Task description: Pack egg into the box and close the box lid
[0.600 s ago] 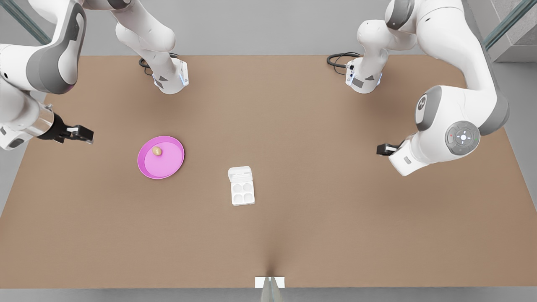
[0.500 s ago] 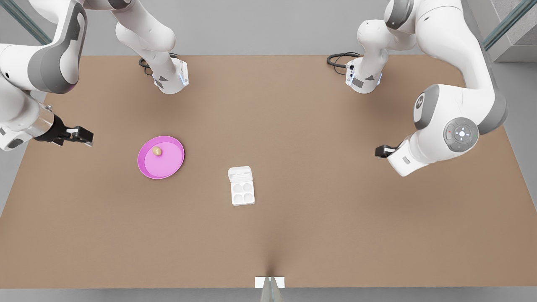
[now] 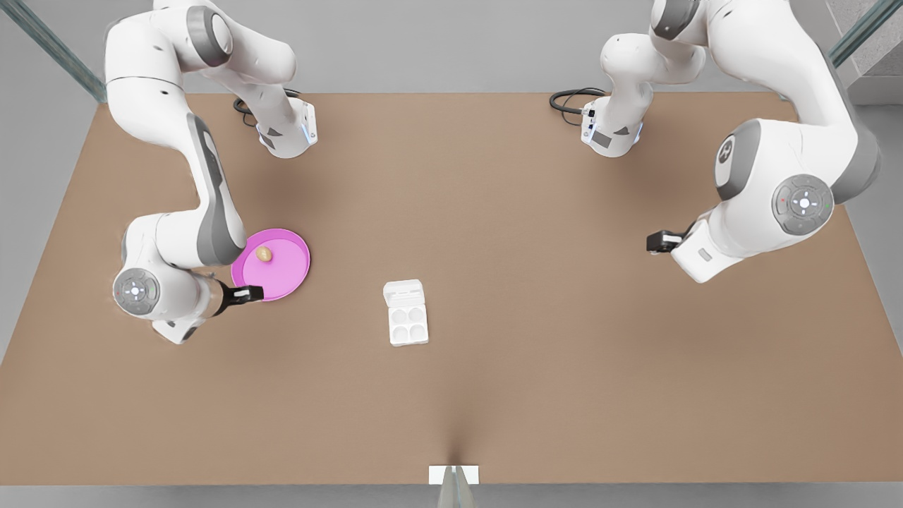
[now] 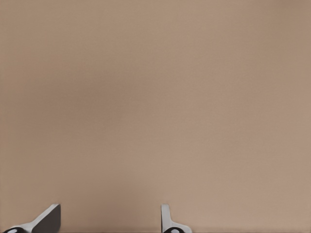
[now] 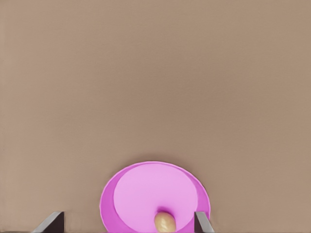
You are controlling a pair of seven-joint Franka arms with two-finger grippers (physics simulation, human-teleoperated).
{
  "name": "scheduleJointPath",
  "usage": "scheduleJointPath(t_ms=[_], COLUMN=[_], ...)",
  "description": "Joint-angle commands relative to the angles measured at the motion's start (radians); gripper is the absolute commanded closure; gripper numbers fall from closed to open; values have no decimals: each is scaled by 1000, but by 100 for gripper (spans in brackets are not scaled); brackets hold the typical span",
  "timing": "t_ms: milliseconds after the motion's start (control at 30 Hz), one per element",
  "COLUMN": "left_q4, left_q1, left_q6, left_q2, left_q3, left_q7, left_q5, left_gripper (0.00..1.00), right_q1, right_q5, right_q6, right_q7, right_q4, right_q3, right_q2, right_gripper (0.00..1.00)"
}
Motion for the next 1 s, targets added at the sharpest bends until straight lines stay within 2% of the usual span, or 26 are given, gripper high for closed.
scheduleJointPath(t_ms=[0, 33, 67, 133, 200, 300, 333, 367, 400, 500, 533, 733, 967], left_q4=[-2, -2, -4, -16, -16, -16, -16, -17, -23, -36, -37, -45, -53], left_q1=[-4, 2, 4, 7, 7, 10, 10, 10, 11, 11, 11, 14, 16], left_q6=[-1, -1, -3, 6, 6, 8, 9, 8, 11, 22, 22, 20, 20], left_q2=[3, 3, 3, 6, 6, 11, 14, 14, 16, 16, 16, 16, 14], left_q3=[-1, -1, -1, -1, -1, 0, 0, 0, 0, 0, 2, 4, 4], left_q7=[-34, -32, -34, -34, -37, -38, -38, -38, -38, -40, -40, -40, -40], left_q5=[1, 1, 1, 1, 1, 3, 4, 4, 4, 9, 10, 10, 10], left_gripper=[0, 0, 0, 0, 0, 0, 0, 0, 0, 0, 0, 0, 0], right_q1=[11, 8, 10, -32, -108, -118, -116, -98, -104, -102, -128, -154, -150], right_q5=[11, 6, 6, 6, 6, -49, -57, -60, -66, -107, -123, -149, -150], right_q6=[218, 227, 282, 324, 356, 419, 469, 619, 651, 601, 693, 828, 861], right_q7=[91, 93, 111, 116, 209, 219, 222, 220, 220, 208, 206, 225, 222], right_q4=[-100, -204, -379, -535, -534, -534, -561, -713, -750, -730, -764, -808, -864], right_q3=[38, 38, 40, 46, 46, 43, 45, 57, 72, 72, 72, 75, 77], right_q2=[-38, -87, -209, -292, -274, -228, -245, -355, -383, -363, -340, -234, -234], right_gripper=[0, 0, 0, 0, 0, 0, 0, 0, 0, 0, 0, 0, 0])
